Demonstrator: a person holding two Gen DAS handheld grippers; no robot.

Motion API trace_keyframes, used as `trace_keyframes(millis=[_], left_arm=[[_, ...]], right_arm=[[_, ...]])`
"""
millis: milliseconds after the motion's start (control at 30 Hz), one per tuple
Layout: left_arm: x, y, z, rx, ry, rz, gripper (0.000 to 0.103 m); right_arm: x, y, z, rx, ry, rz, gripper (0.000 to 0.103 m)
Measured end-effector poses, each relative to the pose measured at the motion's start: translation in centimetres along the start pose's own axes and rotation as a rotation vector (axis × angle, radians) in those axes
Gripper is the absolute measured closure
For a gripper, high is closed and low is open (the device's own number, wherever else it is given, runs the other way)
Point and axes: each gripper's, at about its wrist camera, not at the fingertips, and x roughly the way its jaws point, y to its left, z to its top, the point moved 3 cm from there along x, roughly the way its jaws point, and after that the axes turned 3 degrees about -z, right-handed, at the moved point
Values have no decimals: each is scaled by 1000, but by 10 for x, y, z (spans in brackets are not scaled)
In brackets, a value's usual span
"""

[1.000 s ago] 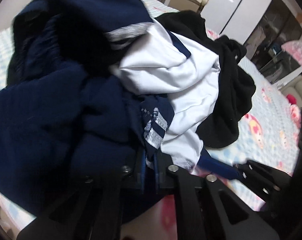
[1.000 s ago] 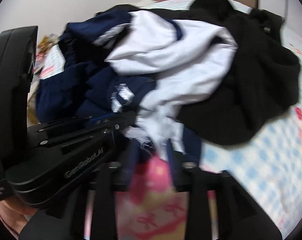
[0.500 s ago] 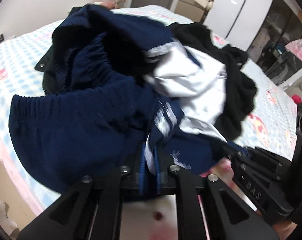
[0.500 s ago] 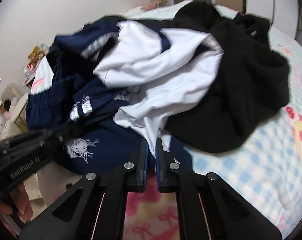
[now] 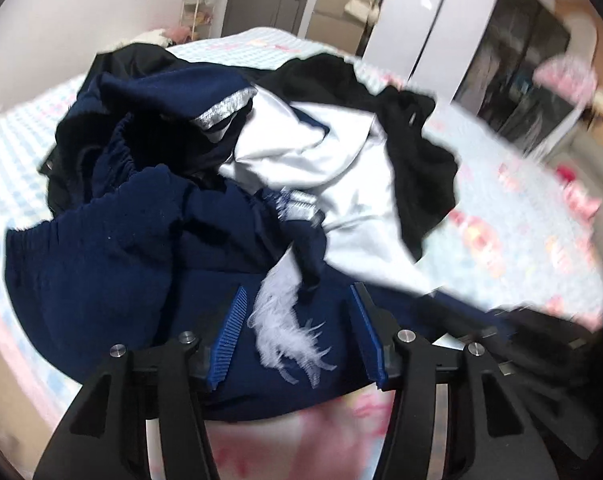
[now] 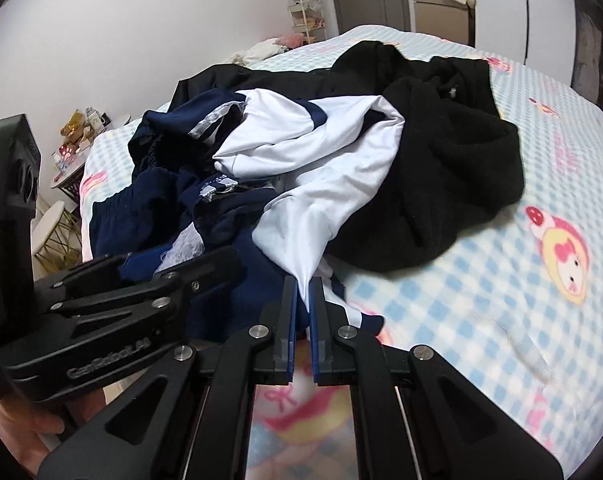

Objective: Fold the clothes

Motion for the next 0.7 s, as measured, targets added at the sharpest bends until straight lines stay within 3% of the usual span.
trace_keyframes(millis=[67, 167, 233, 367, 467, 500, 567, 700], left_arm=[[-21, 30, -35, 11, 48, 62, 53], [-22, 47, -41, -46, 61, 69, 56], [-31, 49, -41, -72, 42, 45, 56], [-45, 45, -41, -73, 10, 2, 57], [-43, 43, -41, -39, 14, 6, 57], [-43, 42, -42, -36, 15, 5, 57], [-43, 42, -42, -30, 18, 2, 57], [-53, 39, -44, -27, -18, -71, 57]], right_arm=[[-19, -48, 10, 20, 0, -39, 100], [-24, -50, -2, 22, 1, -60, 98], [9, -16, 15, 26, 23, -25, 98], [86, 35, 44, 32, 93, 28, 68], [126, 52, 50, 51, 155, 93, 65], [126, 52, 51, 56, 158, 121, 73], [122, 48, 50, 47, 147, 103, 101], [100, 25, 43, 45, 107, 33, 103]])
